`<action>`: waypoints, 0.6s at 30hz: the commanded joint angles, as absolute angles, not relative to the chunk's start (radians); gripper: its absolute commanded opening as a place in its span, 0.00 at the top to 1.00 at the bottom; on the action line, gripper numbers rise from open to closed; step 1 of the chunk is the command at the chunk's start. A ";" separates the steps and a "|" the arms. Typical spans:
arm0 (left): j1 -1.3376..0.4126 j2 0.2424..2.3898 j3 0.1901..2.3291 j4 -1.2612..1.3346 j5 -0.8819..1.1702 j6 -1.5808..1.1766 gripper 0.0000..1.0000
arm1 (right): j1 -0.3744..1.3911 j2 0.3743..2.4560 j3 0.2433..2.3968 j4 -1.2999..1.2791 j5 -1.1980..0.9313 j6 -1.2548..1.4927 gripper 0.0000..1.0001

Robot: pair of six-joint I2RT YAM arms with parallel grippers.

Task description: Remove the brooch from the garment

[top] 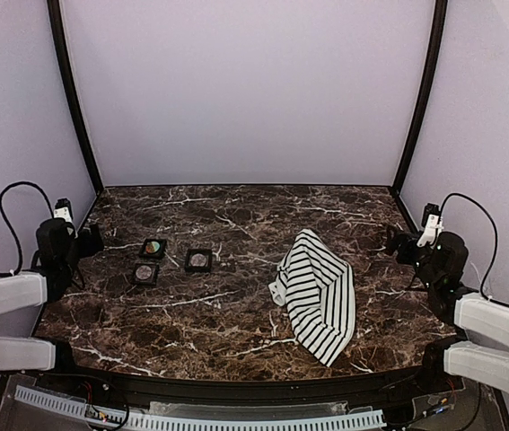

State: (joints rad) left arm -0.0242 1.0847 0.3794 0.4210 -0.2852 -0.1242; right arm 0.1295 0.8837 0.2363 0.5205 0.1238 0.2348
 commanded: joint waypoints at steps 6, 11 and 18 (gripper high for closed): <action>-0.025 1.057 0.225 0.679 -0.379 -0.007 0.01 | 0.125 0.907 0.138 0.751 0.219 0.150 0.01; -0.026 1.092 0.232 0.686 -0.385 -0.006 0.01 | 0.125 0.917 0.146 0.742 0.210 0.151 0.01; -0.026 1.083 0.217 0.696 -0.358 0.026 0.01 | 0.124 0.907 0.144 0.737 0.215 0.150 0.01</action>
State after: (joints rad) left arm -0.0242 1.0889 0.2382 0.6590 -0.3672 -0.0078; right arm 0.1295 0.9127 0.1463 0.7033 0.2020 0.1589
